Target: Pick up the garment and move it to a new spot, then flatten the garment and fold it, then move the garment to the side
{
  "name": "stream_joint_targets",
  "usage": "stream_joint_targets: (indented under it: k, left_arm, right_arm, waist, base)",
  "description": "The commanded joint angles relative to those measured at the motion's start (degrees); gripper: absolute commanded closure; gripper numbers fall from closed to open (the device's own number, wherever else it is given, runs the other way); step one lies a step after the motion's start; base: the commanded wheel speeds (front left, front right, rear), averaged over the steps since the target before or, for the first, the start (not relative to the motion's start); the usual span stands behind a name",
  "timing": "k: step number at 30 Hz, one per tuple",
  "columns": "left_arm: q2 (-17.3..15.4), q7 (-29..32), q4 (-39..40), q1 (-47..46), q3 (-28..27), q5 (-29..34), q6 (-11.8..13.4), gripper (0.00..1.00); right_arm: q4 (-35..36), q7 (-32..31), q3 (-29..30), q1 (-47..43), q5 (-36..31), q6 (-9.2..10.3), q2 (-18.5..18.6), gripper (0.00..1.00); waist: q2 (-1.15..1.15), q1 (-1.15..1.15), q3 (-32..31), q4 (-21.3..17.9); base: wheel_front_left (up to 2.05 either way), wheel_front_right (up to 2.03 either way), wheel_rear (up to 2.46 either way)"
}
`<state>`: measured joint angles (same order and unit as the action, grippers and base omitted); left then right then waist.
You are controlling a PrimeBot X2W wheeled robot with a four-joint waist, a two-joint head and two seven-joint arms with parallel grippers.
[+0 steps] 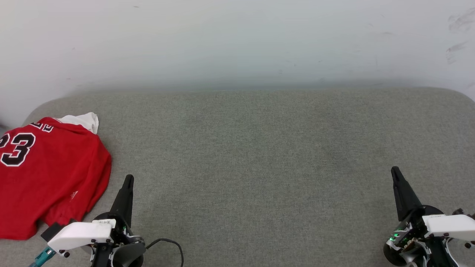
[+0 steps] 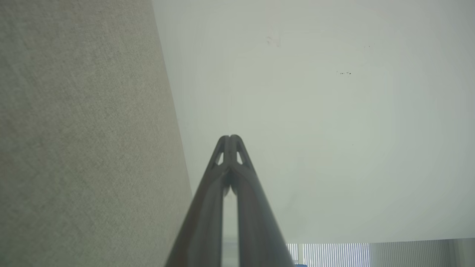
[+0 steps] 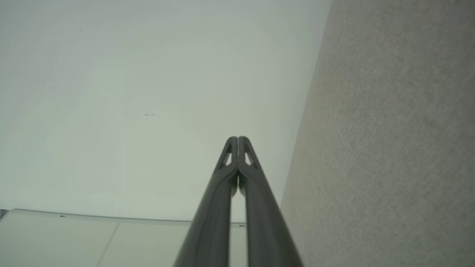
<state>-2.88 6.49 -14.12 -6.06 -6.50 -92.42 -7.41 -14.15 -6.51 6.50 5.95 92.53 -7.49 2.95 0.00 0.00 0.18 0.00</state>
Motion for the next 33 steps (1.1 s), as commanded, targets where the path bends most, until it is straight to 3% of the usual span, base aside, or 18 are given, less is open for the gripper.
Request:
stream_joint_targets:
  k: [1, 33]
  left_arm:
    - [0.1, 0.3, 0.2, -0.4, -0.1, 0.0, -0.2, 1.00]
    - [0.1, 0.3, 0.2, -0.4, -0.1, 0.0, -0.2, 1.00]
  right_arm:
    - [0.0, 0.1, 0.0, 0.7, -0.3, 0.00, -0.1, 1.00]
    - [0.0, 0.1, 0.0, 0.7, -0.3, 0.00, -0.1, 1.00]
  waist:
    - [0.00, 0.00, 0.0, 0.0]
    - [0.00, 0.00, 0.0, 0.0]
  base:
    - [0.00, 0.00, 0.00]
    - [0.00, 0.00, 0.00]
